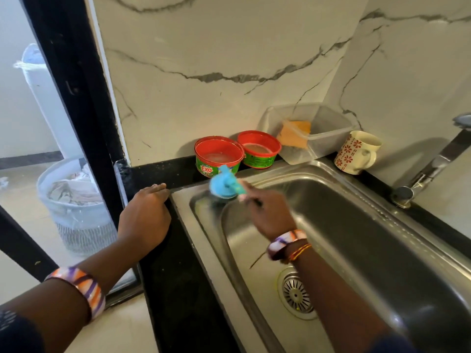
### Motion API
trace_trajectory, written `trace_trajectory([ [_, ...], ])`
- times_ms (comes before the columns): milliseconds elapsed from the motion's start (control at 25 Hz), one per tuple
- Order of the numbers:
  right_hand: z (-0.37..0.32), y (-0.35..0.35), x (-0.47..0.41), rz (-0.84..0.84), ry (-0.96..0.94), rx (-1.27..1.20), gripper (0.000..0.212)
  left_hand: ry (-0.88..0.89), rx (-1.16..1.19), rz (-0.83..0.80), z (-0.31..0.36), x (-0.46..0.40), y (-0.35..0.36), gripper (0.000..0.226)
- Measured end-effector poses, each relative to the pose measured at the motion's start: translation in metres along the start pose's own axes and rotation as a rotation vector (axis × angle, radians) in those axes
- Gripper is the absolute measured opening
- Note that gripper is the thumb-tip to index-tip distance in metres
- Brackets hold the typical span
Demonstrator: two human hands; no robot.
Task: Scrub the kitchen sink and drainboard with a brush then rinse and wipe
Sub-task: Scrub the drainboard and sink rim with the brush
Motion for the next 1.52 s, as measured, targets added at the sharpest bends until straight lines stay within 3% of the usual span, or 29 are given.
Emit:
trace_trajectory([
  [120, 0.05, -0.037, -0.013, 0.058, 0.273, 0.122, 0.038, 0.026, 0.015, -0.005, 0.003, 0.0, -0.001, 0.039],
  [200, 0.034, -0.027, -0.012, 0.016, 0.227, 0.066, 0.039, 0.02, 0.032, -0.002, 0.005, 0.0, -0.002, 0.039],
  [360, -0.035, 0.014, 0.003, -0.239, 0.085, -0.182, 0.036, 0.026, 0.014, -0.018, 0.004, -0.002, -0.003, 0.041],
  [440, -0.037, -0.007, 0.001, -0.338, 0.18, -0.23, 0.033, 0.018, 0.015, -0.024, 0.004, -0.002, -0.003, 0.041],
  [600, -0.026, -0.041, 0.013, -0.74, 0.274, -0.131, 0.033, 0.019, 0.046, -0.006, 0.002, -0.003, -0.003, 0.04],
  [640, -0.03, -0.036, 0.011, -0.73, 0.235, -0.101, 0.034, 0.02, 0.048, -0.006, 0.001, -0.003, -0.003, 0.04],
  [760, -0.049, -0.01, -0.004, -0.483, 0.11, -0.063, 0.036, 0.021, 0.056, -0.006, 0.001, -0.003, -0.004, 0.042],
  [880, -0.05, -0.006, -0.013, -0.319, 0.001, 0.122, 0.032, 0.013, 0.082, 0.0, 0.0, -0.002, -0.003, 0.041],
  [1040, -0.02, -0.023, -0.024, -0.108, 0.117, 0.28, 0.031, -0.022, 0.143, 0.005, -0.003, -0.003, -0.002, 0.042],
  [1200, -0.044, -0.001, -0.007, -0.282, 0.064, 0.168, 0.028, -0.02, 0.141, -0.008, -0.004, -0.003, -0.002, 0.043],
  [1400, -0.019, -0.03, -0.027, -0.083, 0.152, 0.315, 0.024, -0.022, 0.168, 0.025, -0.005, -0.001, -0.002, 0.039],
  [1520, -0.022, -0.011, -0.017, -0.221, 0.131, 0.107, 0.022, -0.019, 0.163, 0.036, -0.006, -0.002, -0.002, 0.038],
])
Point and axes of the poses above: each hand's wrist, its own x-axis away from the middle knuckle, its own y-axis out of the palm, z = x × y, the point moved 5 cm from there along -x, towards the middle knuckle, and after that the axes turned 12 degrees about x, right-handed, at the moved point
